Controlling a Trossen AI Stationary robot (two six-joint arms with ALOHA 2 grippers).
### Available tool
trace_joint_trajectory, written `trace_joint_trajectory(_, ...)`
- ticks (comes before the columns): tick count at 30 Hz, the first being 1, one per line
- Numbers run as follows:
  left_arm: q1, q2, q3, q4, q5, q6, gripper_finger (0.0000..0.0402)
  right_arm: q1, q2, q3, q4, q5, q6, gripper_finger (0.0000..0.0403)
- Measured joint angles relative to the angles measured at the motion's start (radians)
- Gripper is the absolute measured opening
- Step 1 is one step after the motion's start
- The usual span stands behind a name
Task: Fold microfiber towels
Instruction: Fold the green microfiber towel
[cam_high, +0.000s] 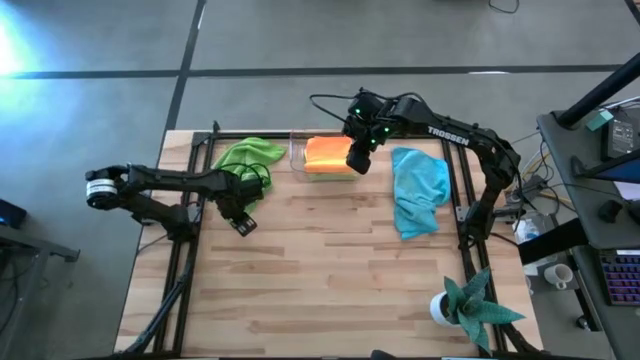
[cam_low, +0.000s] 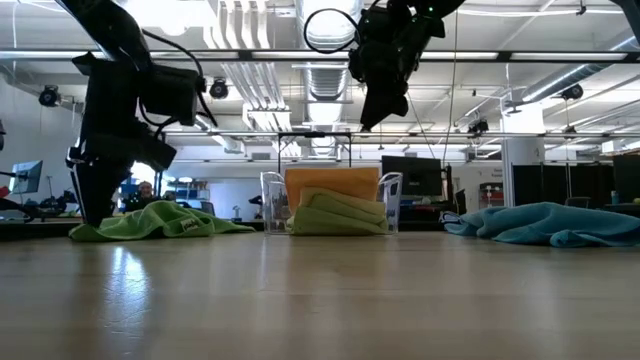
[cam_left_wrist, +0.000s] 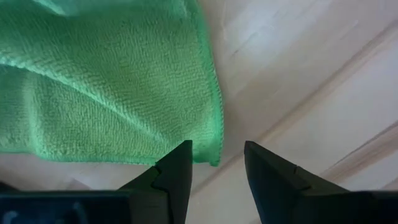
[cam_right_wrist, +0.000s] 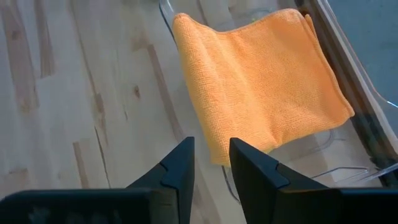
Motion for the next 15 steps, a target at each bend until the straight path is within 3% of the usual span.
trace_joint_trajectory(6,0.0,0.043,-0.01,0.014,-0.006,0.002,0.013,0.0,0.0,0.0,0.021,0.0,-0.001,0.0093)
trace_joint_trajectory(15,-0.005,0.118,-0.005,0.017,-0.107,0.013,0.0125,0.0,0.0,0.0,0.022,0.0,0.0,0.0088)
